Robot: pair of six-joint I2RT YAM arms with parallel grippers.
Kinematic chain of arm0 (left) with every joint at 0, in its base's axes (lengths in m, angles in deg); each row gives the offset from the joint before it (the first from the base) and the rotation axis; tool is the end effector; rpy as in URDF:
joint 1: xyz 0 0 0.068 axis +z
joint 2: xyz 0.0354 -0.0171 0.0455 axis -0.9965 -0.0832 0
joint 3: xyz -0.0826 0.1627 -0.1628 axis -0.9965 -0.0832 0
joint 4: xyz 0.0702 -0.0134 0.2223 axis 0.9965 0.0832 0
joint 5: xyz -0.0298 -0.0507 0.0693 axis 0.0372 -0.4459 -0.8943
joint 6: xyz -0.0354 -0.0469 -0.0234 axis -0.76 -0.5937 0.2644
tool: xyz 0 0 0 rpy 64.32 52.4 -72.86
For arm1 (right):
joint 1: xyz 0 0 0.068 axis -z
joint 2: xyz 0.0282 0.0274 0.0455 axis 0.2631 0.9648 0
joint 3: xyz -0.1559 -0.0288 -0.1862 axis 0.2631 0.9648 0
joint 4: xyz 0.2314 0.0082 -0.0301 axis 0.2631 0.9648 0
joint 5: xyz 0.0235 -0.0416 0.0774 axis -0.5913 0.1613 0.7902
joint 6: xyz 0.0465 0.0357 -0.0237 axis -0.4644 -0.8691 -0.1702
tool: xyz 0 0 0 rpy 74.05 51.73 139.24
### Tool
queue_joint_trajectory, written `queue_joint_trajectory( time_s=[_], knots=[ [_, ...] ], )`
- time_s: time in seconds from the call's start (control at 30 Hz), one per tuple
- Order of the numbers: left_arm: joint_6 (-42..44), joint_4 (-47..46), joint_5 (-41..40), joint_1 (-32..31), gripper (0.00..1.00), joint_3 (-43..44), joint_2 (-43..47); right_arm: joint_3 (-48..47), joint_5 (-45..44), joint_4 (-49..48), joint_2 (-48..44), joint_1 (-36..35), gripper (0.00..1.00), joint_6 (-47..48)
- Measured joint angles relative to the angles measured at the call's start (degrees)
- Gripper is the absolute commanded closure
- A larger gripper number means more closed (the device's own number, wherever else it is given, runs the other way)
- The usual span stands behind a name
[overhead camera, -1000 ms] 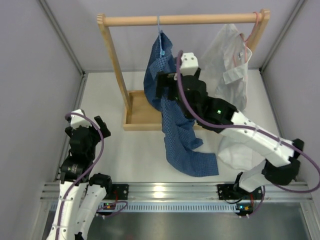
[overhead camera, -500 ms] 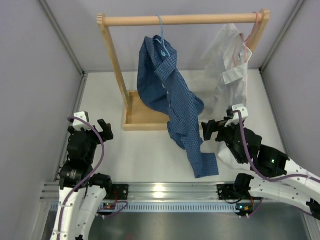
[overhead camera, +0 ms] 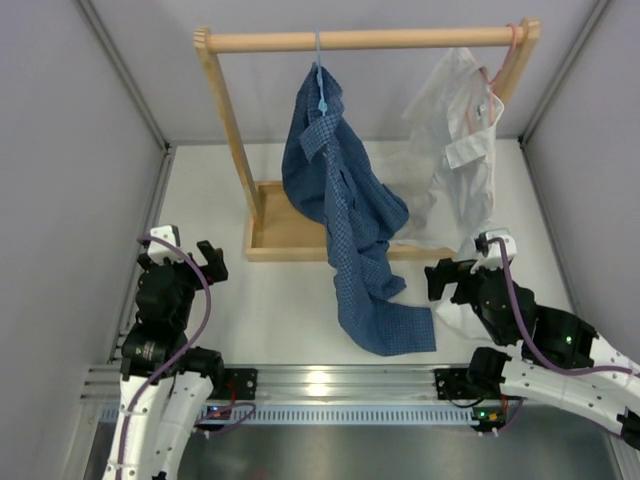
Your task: Place the shirt on the hanger
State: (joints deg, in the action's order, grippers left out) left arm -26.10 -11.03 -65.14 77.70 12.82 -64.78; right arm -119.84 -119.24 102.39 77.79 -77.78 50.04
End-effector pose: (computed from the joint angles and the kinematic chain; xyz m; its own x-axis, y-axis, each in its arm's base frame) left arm 0.1057 -0.0043 0.2887 -0.2251 -0.1981 -0.9540 -0.1157 0.9776 -0.1757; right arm 0.0732 0.0657 0.2981 -0.2911 0.0555 -0.9551 -0.2215 0.9673 0.1237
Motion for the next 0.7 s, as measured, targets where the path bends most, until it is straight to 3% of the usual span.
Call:
queue_joint_trajectory(
  time_s=[0.7],
  knots=[
    [-0.02,-1.07,0.59,0.0,0.02,-1.66,3.13,0.04,-7.06,1.77,2.54,0.0,0.01,-0.85]
  ],
)
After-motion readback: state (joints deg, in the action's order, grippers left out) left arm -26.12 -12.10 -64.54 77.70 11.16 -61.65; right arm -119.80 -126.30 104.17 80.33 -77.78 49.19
